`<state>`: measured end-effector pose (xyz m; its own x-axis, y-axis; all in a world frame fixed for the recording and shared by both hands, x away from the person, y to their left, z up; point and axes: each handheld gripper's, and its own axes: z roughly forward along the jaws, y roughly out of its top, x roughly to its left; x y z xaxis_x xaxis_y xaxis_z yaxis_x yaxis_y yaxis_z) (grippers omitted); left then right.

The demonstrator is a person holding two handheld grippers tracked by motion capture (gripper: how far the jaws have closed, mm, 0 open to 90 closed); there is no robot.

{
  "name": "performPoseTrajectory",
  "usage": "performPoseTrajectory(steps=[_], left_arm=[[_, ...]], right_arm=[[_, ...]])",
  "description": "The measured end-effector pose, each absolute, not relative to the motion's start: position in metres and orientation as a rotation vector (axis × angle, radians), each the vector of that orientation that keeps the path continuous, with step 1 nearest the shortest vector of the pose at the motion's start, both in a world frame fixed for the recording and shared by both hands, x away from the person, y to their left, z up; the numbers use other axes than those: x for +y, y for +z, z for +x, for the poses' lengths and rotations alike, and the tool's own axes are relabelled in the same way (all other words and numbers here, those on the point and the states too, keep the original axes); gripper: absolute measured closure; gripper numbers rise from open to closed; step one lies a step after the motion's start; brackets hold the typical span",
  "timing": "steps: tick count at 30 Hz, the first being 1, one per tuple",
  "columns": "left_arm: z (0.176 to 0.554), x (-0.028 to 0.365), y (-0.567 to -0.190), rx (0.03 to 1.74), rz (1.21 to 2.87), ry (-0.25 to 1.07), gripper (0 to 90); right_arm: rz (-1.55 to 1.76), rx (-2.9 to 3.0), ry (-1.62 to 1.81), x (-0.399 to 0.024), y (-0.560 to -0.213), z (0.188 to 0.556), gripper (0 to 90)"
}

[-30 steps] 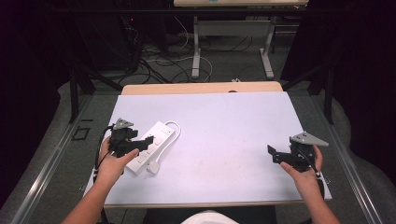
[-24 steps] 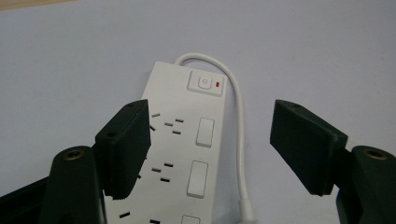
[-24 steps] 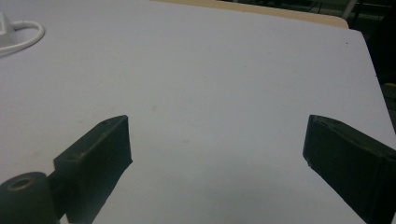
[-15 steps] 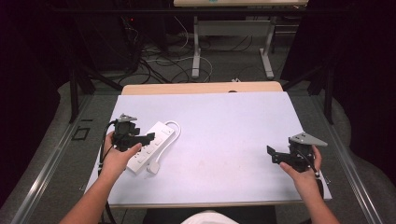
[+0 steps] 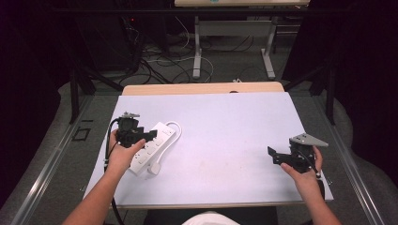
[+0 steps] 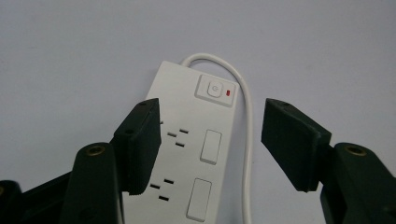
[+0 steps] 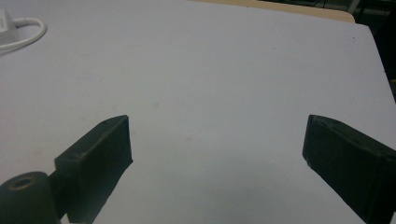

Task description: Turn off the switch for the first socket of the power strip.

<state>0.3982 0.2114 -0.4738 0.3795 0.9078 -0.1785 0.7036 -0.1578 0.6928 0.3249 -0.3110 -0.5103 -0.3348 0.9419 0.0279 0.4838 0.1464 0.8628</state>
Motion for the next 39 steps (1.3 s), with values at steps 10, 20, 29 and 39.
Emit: performPoseTrajectory(steps=[10,20,29,39], left_arm=[[0.408,0.209,-0.481,1.44,1.914,0.303,45.8],[0.416,0.206,-0.49,1.502,1.935,0.265,55.6],[0.42,0.203,-0.497,1.533,1.957,0.237,66.7],[0.422,0.2,-0.502,1.549,2.003,0.203,77.3]], right_arm=[[1.361,1.893,1.112,-0.311,-0.512,0.326,7.7],[1.384,1.897,1.118,-0.311,-0.513,0.326,7.9],[1.388,1.904,1.119,-0.311,-0.514,0.327,8.4],[1.392,1.913,1.116,-0.311,-0.515,0.327,9.2]])
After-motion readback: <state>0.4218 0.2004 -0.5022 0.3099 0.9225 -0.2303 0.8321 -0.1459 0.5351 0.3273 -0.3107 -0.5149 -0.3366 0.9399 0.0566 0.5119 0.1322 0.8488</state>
